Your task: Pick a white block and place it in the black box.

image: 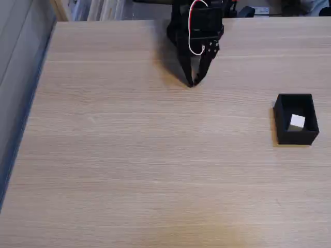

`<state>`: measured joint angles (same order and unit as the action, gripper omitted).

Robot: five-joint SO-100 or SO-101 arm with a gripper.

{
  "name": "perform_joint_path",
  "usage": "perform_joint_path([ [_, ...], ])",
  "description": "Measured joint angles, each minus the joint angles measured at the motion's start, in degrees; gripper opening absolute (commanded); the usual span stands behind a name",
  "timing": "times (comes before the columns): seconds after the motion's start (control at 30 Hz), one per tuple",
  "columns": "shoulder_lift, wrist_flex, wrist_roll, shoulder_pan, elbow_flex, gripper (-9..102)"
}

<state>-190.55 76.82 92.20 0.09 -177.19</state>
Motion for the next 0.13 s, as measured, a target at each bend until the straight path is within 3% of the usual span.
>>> perform_joint_path([
  [0.13,0.00,0.00,0.00,0.00,0.00,0],
])
